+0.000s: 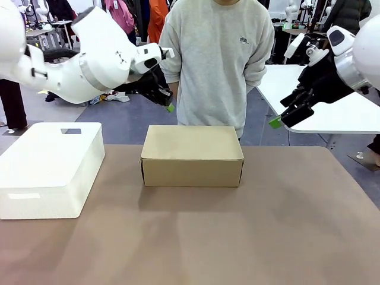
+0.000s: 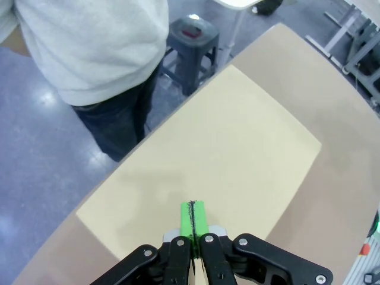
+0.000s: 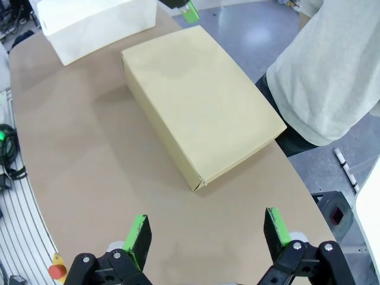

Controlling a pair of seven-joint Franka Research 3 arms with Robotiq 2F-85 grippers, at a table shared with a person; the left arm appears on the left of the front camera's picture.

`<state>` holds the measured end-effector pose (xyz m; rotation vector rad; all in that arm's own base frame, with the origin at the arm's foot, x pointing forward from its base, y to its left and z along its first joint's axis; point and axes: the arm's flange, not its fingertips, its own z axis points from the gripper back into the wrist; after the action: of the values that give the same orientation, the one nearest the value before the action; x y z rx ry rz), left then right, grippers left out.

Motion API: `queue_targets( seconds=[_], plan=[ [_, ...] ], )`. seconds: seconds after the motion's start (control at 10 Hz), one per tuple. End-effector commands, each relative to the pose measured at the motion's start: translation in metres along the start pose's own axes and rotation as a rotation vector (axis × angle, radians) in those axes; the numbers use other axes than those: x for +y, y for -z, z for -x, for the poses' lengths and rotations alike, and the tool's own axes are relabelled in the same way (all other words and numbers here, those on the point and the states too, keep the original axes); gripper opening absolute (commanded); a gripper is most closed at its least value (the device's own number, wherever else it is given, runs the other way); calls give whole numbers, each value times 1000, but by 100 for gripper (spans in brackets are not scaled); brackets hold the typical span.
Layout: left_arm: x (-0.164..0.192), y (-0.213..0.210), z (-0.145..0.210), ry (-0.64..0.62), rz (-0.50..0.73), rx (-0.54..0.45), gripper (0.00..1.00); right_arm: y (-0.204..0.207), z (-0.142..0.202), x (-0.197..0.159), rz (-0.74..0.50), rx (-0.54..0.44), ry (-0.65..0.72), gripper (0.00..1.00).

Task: Pack the shoes into the box.
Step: Press down on the lid of the Shoes Box.

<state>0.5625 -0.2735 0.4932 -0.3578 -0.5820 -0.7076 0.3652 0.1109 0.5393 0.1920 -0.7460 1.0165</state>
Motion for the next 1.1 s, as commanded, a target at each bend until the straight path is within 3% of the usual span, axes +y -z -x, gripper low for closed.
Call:
queue_targets(
  seconds=[0.0,0.5,1.0],
  plan=[
    [7,21,-19,-3,18,57,0,0,-7,-2,-2,9,19,100],
    [15,72,-45,42,7,171,0,0,-7,-2,-2,9,19,100],
    [21,119,-40,26,47,259,0,0,-7,-2,-2,9,19,100]
  ],
)
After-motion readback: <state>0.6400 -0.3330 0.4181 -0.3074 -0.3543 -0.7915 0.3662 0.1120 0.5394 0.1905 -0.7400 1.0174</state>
